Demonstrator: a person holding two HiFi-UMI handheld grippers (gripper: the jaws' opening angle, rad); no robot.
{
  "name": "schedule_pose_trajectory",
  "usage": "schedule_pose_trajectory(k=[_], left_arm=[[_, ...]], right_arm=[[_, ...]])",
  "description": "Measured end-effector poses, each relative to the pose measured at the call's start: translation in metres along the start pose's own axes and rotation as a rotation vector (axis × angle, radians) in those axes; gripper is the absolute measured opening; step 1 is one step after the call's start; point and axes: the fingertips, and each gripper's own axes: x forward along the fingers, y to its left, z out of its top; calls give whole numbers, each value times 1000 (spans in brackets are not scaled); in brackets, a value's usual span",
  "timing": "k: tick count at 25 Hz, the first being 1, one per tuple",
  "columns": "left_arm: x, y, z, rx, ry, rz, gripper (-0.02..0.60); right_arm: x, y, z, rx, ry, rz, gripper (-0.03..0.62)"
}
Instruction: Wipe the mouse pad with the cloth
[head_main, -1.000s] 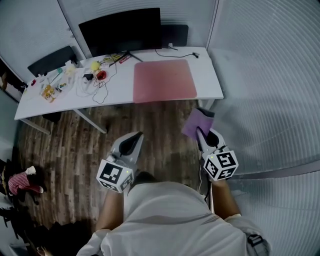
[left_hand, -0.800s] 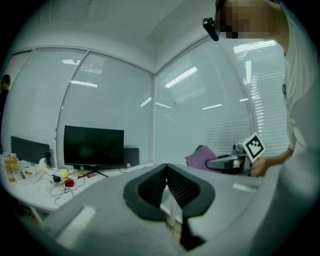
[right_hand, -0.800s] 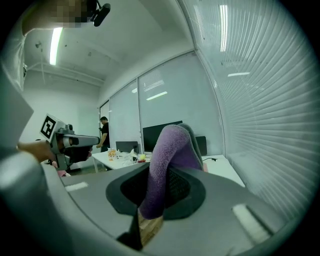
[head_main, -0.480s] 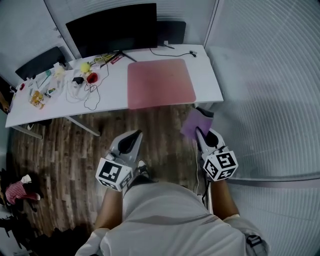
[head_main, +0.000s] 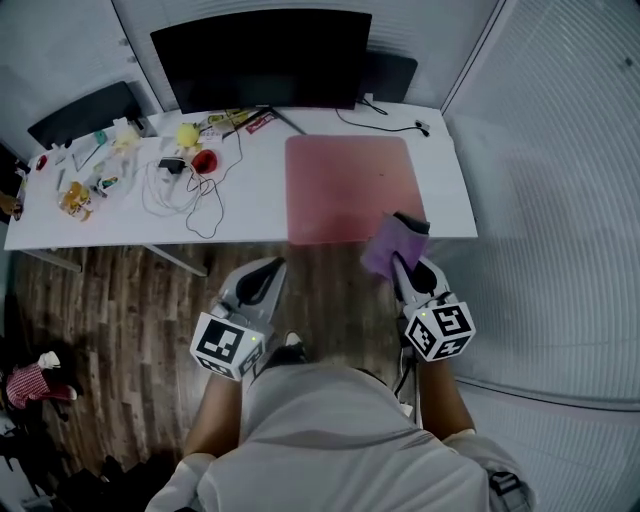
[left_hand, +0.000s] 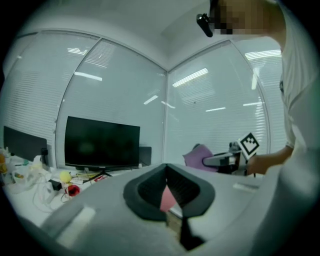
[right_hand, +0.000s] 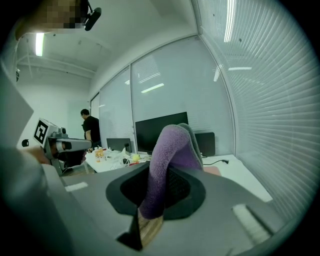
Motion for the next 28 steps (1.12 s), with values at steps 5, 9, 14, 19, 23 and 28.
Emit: schedule_pose_trajectory(k=[5,9,14,19,23,28], left_arm=[[-5,65,1,-1,2,3,3],[-1,99,-3,-7,4,-2,3],[16,128,-10,-39,12,-12,3],[45,153,-11,-50,18,-7,3],[75,181,-10,-49,21,38,3],[123,207,-4,-72,22,94,3]], right_arm=[[59,26,11,-12,7,-1,57],[91,37,10,-16,34,-2,57],[123,31,15,-19,59,-10,57],[162,10,18,-14,82,-1,57],[204,-13,20,-11,91,39,57],[260,-50,28,-8,115,105,57]])
